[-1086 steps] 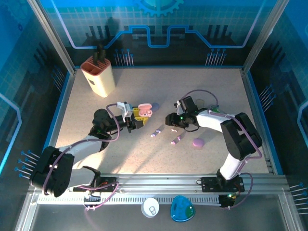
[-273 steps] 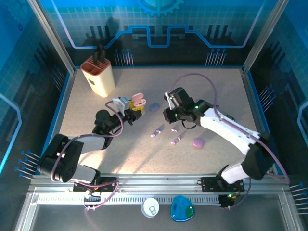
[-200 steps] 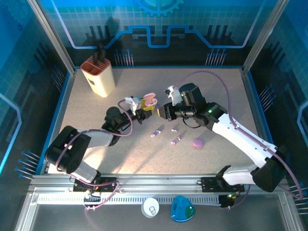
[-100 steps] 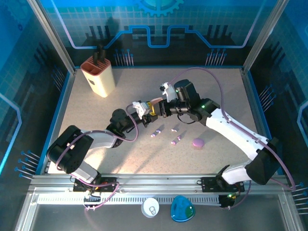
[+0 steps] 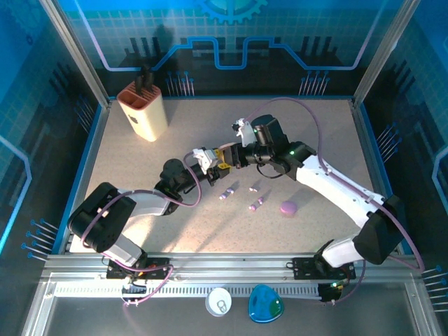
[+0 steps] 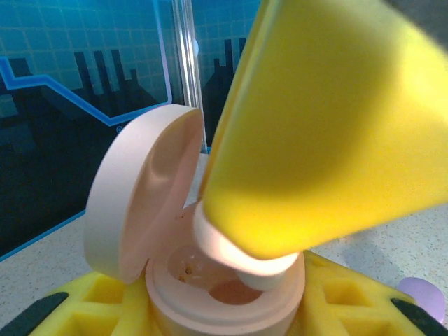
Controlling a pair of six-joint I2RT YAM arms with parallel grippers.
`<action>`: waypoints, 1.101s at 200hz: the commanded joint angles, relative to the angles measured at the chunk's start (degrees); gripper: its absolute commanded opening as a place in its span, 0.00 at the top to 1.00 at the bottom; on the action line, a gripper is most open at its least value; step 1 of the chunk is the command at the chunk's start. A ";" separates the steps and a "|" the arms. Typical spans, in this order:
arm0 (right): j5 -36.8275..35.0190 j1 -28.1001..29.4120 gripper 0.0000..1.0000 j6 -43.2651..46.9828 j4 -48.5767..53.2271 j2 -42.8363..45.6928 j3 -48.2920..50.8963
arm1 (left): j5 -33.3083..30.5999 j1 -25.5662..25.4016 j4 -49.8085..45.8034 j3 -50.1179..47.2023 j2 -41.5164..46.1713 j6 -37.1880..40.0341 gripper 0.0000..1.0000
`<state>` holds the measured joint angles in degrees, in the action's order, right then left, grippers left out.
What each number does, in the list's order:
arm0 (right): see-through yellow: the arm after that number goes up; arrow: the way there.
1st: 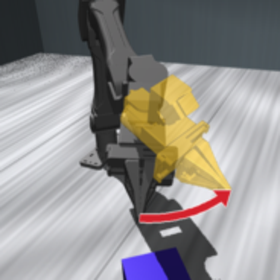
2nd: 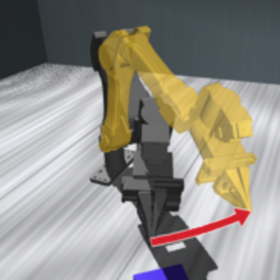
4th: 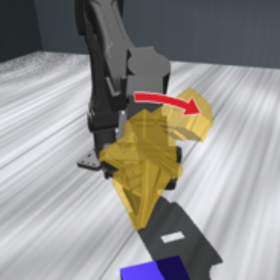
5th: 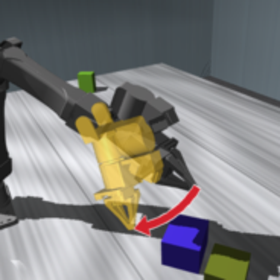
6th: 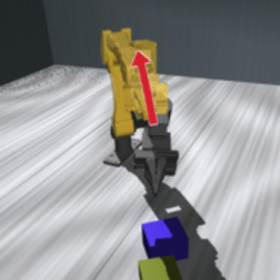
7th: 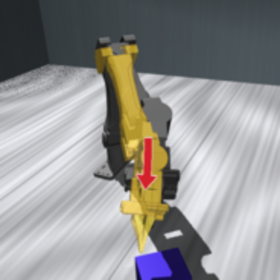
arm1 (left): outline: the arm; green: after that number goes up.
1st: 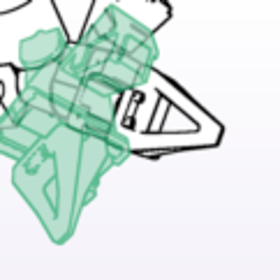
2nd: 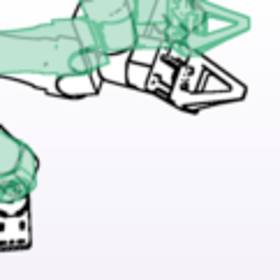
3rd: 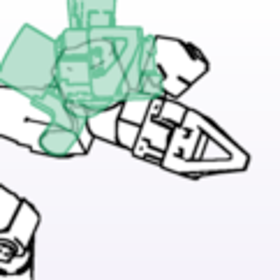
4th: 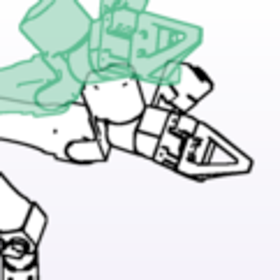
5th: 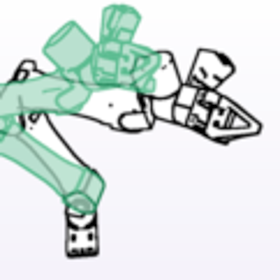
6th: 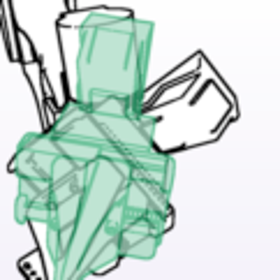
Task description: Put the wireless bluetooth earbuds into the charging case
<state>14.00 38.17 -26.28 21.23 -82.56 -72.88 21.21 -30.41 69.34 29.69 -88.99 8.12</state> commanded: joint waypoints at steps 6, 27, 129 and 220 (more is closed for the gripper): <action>-0.02 -0.56 0.78 -0.81 -1.51 -1.16 -1.56 | -0.10 -0.78 3.70 -0.60 0.88 1.46 0.69; -0.35 -0.65 0.78 -1.10 -2.06 -1.64 -1.06 | 0.14 -0.78 3.70 -0.60 0.90 1.45 0.69; -2.50 -1.08 0.74 -3.17 -1.07 -1.12 0.48 | -1.78 -0.79 5.19 -1.18 0.73 0.23 0.69; -2.65 -1.11 0.64 -1.12 0.16 2.58 0.97 | -2.05 -0.65 5.28 -2.17 0.96 0.56 0.69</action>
<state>12.08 38.00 -28.93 20.58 -83.13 -72.82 19.25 -30.61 70.46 28.23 -88.99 7.90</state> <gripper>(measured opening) 0.340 0.372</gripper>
